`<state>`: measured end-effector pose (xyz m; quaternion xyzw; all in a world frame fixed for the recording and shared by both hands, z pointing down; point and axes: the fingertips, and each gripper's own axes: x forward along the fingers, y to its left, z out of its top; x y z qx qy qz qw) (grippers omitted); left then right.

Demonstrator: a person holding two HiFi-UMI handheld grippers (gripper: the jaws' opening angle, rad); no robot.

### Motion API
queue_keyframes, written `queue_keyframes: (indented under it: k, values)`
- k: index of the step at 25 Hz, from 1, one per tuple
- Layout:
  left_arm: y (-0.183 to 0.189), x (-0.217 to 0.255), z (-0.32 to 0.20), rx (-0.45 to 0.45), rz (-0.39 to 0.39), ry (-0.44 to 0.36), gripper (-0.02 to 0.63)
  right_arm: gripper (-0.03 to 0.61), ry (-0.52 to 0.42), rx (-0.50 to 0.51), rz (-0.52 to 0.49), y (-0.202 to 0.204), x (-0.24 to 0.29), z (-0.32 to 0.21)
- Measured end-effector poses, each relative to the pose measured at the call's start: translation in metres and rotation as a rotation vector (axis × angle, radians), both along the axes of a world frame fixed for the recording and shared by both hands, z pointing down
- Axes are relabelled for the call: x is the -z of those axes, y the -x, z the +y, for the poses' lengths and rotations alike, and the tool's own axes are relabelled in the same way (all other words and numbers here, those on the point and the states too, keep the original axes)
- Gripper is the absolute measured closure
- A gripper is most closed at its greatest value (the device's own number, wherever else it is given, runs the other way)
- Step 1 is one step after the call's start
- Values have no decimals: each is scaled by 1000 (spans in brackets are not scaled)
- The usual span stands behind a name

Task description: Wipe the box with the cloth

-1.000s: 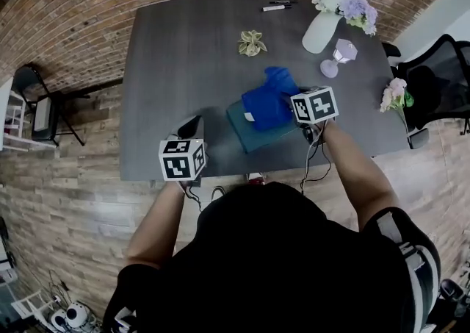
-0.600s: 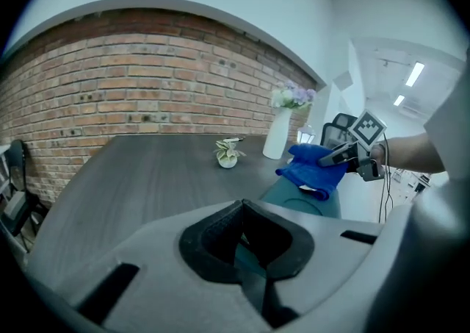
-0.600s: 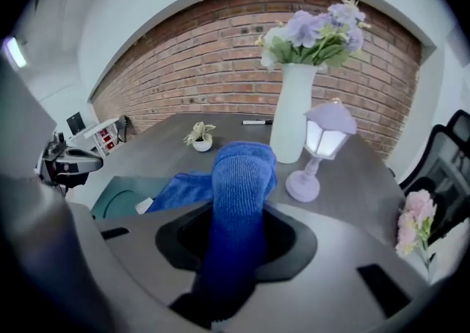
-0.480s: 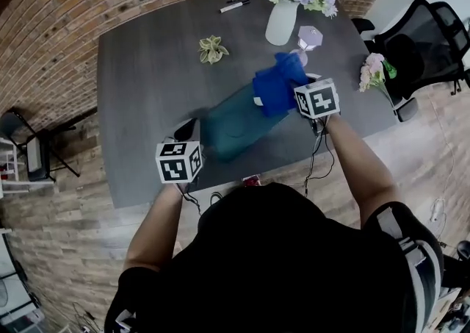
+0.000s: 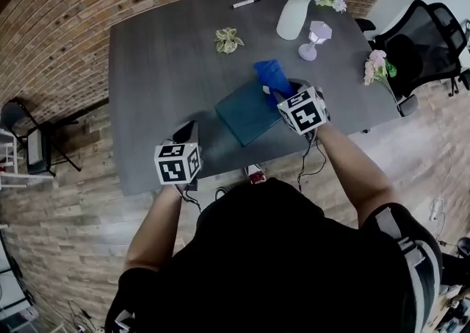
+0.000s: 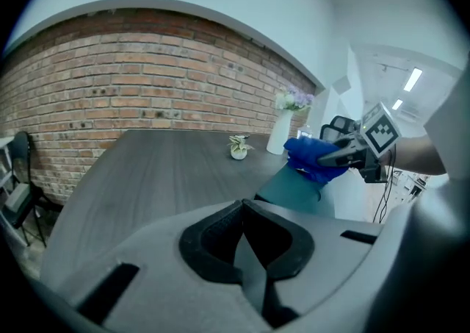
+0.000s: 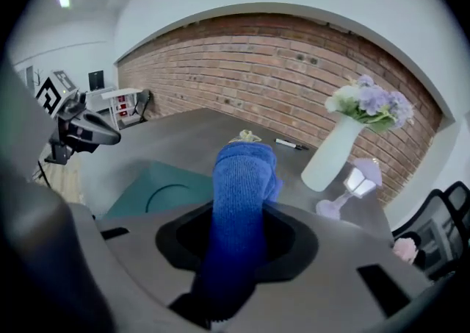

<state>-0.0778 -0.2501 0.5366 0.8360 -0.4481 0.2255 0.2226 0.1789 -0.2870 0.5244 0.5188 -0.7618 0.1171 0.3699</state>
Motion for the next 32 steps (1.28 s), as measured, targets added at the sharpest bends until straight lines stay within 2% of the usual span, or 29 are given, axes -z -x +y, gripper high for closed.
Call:
queue_keyframes:
  k: [5, 10, 16, 20, 22, 24, 28, 32]
  values:
    - [56, -3, 28, 39, 7, 9, 606, 453, 86, 99, -4, 82, -30, 45]
    - [104, -6, 55, 59, 13, 12, 606, 453, 130, 175, -47, 163, -37, 83]
    - [133, 2, 79, 82, 34, -13, 606, 453, 189, 295, -235, 257, -32, 125]
    - [144, 19, 75, 99, 57, -65, 606, 453, 126, 343, -374, 279, 8, 123]
    - [146, 32, 66, 117, 72, -98, 606, 452, 54, 341, -395, 270, 31, 117]
    - [140, 44, 57, 126, 76, -130, 606, 451, -50, 307, -410, 242, 56, 103]
    - [115, 76, 43, 132, 73, -200, 606, 453, -278, 125, -429, 144, 118, 68]
    - [72, 108, 31, 141, 83, -270, 606, 454, -460, -42, -364, 40, 164, 65]
